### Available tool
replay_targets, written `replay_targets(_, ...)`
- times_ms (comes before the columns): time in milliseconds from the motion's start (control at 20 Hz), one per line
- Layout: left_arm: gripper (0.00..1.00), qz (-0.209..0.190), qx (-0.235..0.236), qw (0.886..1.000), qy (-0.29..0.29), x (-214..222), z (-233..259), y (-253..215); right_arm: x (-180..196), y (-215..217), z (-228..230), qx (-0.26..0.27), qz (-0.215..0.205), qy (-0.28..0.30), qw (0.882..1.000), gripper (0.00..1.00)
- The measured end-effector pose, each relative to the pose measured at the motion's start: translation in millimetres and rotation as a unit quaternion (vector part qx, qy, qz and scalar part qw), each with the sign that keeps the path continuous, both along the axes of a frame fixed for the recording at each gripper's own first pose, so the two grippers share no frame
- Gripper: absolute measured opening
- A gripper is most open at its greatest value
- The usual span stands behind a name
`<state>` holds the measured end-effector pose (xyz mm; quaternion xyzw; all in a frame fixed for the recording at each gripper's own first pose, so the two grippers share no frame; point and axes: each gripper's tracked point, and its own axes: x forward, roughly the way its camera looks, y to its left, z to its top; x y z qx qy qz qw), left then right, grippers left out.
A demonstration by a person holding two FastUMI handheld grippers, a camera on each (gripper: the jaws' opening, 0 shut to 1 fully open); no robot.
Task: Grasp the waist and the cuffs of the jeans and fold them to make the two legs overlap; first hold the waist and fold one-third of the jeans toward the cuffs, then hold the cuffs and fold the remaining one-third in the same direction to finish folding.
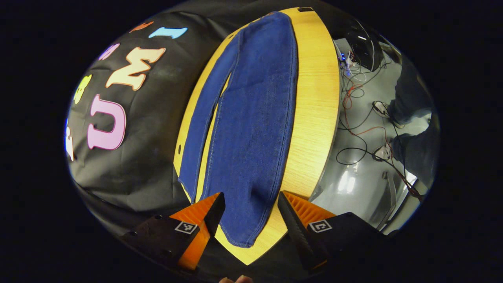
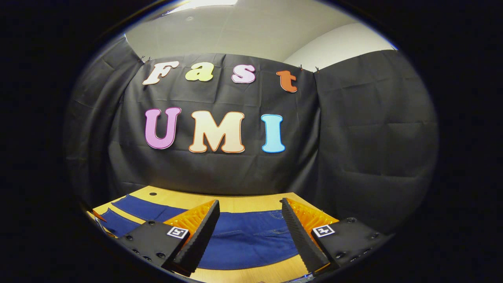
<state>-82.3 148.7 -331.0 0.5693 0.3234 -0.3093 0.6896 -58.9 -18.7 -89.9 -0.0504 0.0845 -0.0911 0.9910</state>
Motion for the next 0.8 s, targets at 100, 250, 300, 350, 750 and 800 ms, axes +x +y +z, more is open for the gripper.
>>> replay_targets(100,0.84,-0.010,0.007,1.000,-0.001,12,-1,-1,-2,-5,-1,-0.005,-0.008,0.002,1.000,0.98)
replay_targets(250,0.83,-0.026,0.013,1.000,0.001,33,-8,-3,-4,-17,0,-0.016,-0.020,0.002,1.000,0.98)
replay_targets(300,0.80,-0.029,0.015,0.999,0.015,34,-13,-4,-2,-21,0,-0.023,-0.022,0.004,0.999,0.98)
replay_targets(350,0.77,-0.034,0.020,0.999,0.022,35,-18,-4,0,-27,-3,-0.030,-0.023,0.007,0.999,1.00)
replay_targets(750,0.04,-0.004,0.019,0.996,0.089,23,-26,-6,42,-95,-32,-0.144,0.038,0.059,0.987,1.00)
replay_targets(800,0.00,-0.002,0.020,0.996,0.085,25,-29,-6,47,-108,-39,-0.178,0.053,0.070,0.980,1.00)
